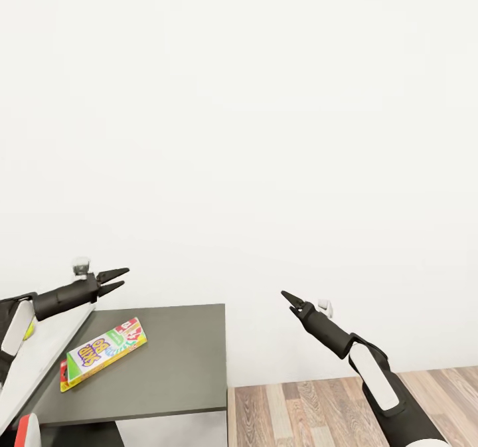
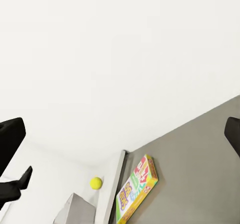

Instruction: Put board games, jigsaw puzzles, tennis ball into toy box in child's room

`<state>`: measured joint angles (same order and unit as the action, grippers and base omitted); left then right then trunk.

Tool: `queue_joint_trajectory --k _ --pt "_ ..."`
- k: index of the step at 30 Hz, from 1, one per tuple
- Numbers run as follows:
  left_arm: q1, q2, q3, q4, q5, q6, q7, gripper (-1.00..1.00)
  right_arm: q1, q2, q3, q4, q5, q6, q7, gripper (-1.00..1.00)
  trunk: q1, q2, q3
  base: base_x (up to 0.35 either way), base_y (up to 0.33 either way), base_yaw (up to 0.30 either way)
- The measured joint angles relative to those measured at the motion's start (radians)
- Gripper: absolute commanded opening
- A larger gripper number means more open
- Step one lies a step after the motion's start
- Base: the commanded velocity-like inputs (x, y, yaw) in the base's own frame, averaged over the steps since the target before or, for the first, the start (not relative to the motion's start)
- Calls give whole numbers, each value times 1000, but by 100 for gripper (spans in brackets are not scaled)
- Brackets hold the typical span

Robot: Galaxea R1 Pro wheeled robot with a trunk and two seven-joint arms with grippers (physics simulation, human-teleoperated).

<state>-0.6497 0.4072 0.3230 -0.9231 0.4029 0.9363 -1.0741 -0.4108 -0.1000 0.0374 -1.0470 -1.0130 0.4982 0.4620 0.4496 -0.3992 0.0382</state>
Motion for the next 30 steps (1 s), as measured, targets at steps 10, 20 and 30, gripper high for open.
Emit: queue_joint_trajectory --k 10,20,30 --pt "-42 -118 -34 -33 -8 -119 631 100 0 -7 0 -15 1 8 -44 100 0 0 0 0 0 0" --pt "-92 -189 -182 13 -15 -253 1098 100 0 -20 0 -23 -10 36 -145 100 0 0 0 0 0 0" --pt "-270 -230 -332 341 -102 -434 1152 100 0 -27 1 -75 -6 47 -145 100 0 0 0 0 0 0"
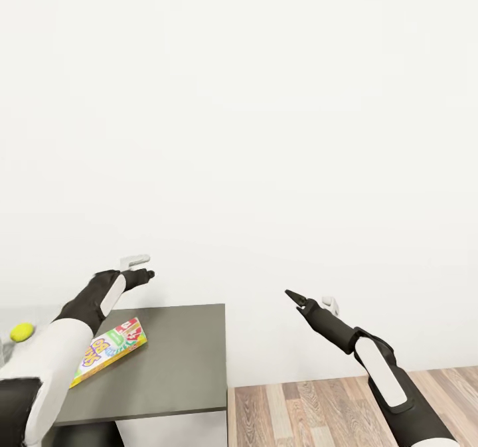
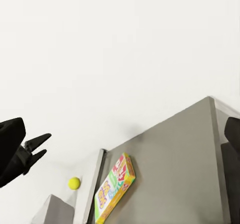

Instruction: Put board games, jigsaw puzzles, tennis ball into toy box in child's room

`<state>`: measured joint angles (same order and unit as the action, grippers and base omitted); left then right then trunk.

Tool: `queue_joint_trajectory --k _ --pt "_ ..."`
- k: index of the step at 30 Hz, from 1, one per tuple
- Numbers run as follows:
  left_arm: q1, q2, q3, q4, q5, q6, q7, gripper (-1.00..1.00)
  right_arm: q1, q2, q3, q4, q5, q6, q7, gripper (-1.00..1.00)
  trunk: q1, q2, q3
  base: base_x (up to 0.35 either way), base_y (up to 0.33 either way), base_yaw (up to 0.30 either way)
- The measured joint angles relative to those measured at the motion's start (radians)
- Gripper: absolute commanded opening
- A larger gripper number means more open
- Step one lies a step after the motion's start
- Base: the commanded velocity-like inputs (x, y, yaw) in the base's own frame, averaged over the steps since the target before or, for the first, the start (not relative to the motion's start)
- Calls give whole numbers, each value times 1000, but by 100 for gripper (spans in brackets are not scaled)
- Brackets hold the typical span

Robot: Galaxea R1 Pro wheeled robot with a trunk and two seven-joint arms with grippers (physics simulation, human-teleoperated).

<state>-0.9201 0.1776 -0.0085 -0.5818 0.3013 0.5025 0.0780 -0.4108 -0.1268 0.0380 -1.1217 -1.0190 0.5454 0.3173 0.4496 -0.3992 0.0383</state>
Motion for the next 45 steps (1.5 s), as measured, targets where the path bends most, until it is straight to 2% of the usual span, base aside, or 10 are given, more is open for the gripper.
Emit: queue_joint_trajectory --k 1,2,5,8,10,17,41,45 --pt "-17 -11 -8 36 -39 -31 3 100 0 -2 0 -13 0 0 0 100 0 0 0 0 0 0" --pt "-24 -17 -12 52 -61 -45 5 100 0 -2 1 -19 1 0 0 100 0 0 0 0 0 0" --pt "-44 -45 -19 114 -186 -115 9 100 0 -5 1 -33 2 2 0 100 0 0 0 0 0 0" --pt "-49 -54 -20 132 -237 -149 12 100 0 -6 0 -33 3 4 0 100 0 0 -1 0 0 0" --pt "-50 -56 -21 137 -249 -160 12 100 0 -6 0 -32 3 5 0 100 0 0 -2 0 0 0" --pt "-51 -57 -23 167 -261 -211 12 100 0 -6 1 -28 2 5 0 100 0 0 -10 0 0 0" --pt "-51 -50 -34 215 -268 -291 11 100 0 -6 1 -27 1 10 -3 100 0 1 -48 0 0 0" --pt "-51 -51 -35 222 -268 -325 11 100 1 -6 1 -27 1 10 -3 100 0 1 -54 0 0 0"
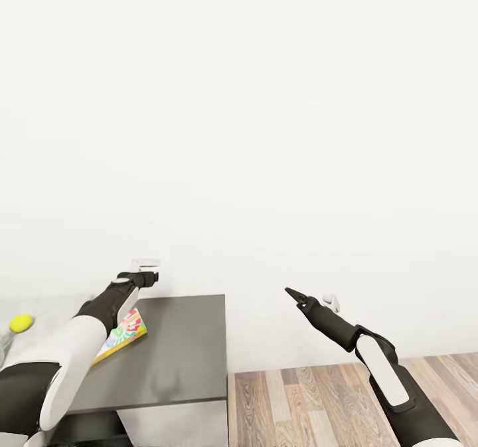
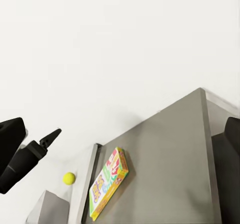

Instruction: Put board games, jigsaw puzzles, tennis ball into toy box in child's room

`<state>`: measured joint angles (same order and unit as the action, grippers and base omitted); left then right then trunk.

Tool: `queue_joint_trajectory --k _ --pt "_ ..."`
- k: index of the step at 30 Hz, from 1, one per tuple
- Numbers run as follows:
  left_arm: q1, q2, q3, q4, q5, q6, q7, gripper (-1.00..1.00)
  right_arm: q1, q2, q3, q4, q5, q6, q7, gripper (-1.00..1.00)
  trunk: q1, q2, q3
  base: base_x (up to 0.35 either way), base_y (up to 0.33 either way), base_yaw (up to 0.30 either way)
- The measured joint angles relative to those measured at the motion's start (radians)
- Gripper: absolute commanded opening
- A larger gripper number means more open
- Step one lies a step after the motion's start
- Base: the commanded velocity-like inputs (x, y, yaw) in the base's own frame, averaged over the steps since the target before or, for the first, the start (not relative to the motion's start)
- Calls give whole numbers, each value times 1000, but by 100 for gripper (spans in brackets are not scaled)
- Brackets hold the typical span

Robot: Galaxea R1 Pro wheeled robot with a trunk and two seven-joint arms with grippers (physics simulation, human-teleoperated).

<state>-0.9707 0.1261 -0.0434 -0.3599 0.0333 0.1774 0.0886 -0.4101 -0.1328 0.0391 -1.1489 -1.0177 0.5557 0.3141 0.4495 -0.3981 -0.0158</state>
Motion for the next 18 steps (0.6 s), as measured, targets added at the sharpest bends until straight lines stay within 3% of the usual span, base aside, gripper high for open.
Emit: queue_joint_trajectory --k 18 --pt "2 -5 -23 33 -3 -42 -12 100 0 0 0 0 0 0 0 100 0 1 -29 0 0 0"
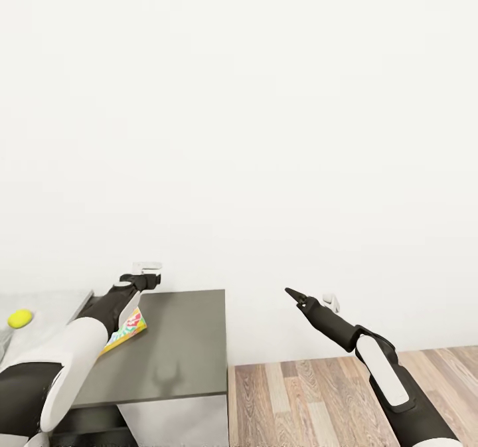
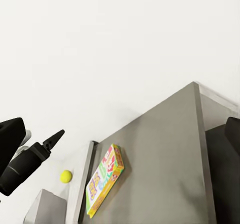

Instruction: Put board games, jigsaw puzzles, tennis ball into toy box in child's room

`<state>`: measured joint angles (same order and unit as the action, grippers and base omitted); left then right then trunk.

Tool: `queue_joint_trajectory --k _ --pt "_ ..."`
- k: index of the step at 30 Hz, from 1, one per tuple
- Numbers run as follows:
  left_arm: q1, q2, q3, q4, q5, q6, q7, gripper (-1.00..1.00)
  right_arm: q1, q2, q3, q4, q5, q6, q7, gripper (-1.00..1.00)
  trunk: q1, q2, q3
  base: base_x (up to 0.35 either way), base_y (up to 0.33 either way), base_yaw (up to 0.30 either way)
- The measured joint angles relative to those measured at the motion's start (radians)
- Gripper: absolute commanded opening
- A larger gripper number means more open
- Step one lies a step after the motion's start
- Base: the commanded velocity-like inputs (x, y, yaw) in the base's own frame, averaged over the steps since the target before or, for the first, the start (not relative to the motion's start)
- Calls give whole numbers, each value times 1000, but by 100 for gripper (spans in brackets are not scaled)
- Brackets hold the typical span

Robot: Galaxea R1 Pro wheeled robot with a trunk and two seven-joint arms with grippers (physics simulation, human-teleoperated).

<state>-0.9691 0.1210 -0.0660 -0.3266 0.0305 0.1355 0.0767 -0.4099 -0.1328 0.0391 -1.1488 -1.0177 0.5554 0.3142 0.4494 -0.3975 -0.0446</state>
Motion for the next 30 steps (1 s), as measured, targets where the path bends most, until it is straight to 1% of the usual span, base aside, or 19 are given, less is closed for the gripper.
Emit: queue_joint_trajectory --k 14,30 --pt "7 4 -7 -2 4 -4 -3 100 0 1 -1 1 0 -1 -2 100 0 0 -23 0 0 0" --pt "11 4 -5 -13 4 -1 0 100 0 3 0 3 0 -3 -6 100 0 0 -49 0 0 0"
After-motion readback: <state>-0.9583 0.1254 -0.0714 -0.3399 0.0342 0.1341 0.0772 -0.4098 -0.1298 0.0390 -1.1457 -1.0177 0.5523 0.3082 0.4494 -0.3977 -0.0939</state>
